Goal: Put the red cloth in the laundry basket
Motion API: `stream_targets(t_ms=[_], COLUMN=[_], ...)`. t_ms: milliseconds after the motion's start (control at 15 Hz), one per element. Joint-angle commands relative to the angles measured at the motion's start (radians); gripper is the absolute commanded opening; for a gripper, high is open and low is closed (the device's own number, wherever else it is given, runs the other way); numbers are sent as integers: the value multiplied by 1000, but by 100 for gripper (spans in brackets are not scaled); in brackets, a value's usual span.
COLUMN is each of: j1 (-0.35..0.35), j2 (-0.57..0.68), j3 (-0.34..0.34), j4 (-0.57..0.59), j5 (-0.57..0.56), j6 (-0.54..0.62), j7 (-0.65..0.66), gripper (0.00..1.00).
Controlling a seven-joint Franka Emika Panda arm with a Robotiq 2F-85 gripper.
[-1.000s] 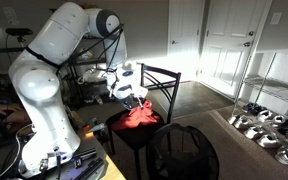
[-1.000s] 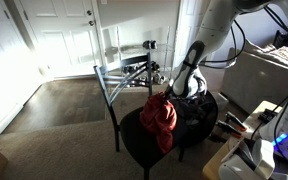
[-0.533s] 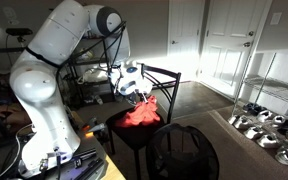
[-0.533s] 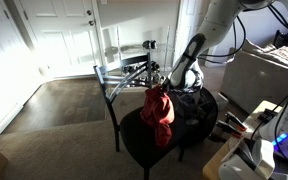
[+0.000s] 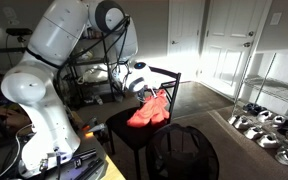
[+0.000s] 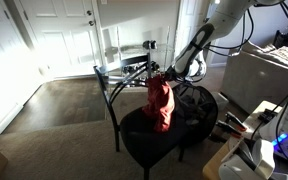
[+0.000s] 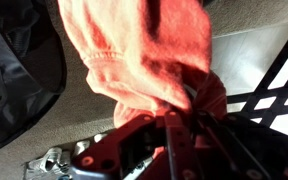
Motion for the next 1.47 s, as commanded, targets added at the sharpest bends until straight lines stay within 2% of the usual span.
stream_targets(t_ms=[0, 133, 267, 533, 800, 933, 1133, 1200, 1400], j1=[-152, -208, -229, -166, -101, -117, -181, -123, -145], j2=[-15, -13, -28, -84, -120, -106, -55, -60, -45], j3=[112, 152, 166, 102, 71, 95, 164, 110, 133], j4=[-32, -37, -27, -38, -62, -58, -59, -30, -39], j5=[-84, -113, -101, -15, 44, 31, -44, -7, -30], j6=[-1, 1, -1, -2, -2, -2, 0, -3, -3], j7=[5, 7, 21, 46, 65, 67, 48, 50, 49], gripper=[6, 6, 6, 6, 6, 6, 7, 8, 8])
